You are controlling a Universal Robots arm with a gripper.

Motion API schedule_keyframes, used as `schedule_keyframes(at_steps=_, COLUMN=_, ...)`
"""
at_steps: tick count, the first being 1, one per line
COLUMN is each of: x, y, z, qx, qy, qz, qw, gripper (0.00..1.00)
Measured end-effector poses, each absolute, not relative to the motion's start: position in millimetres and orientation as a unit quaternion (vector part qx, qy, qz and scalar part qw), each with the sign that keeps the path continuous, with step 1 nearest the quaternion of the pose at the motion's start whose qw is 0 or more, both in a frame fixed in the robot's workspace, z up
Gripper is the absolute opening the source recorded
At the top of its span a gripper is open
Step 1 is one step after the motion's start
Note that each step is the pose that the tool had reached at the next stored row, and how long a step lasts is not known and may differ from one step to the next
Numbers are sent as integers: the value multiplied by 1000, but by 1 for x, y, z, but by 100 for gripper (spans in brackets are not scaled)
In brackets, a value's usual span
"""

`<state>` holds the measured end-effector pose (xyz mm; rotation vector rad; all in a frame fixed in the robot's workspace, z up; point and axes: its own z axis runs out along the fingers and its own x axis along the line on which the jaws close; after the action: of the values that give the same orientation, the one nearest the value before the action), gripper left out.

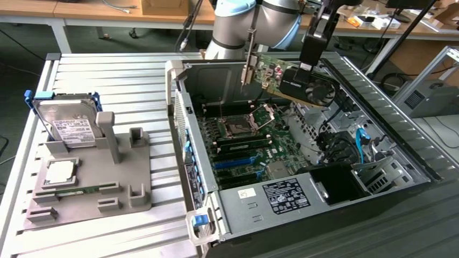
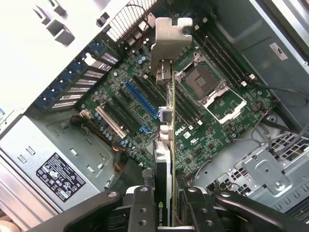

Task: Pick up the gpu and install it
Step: 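Insert the gpu into the slot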

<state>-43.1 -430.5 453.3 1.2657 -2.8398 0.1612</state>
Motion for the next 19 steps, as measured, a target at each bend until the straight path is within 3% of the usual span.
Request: schedule_keyframes(at_steps=19, x=-43, y=-430, z=447, qx=554, qy=-831, qz=54, qw=5, gripper=27)
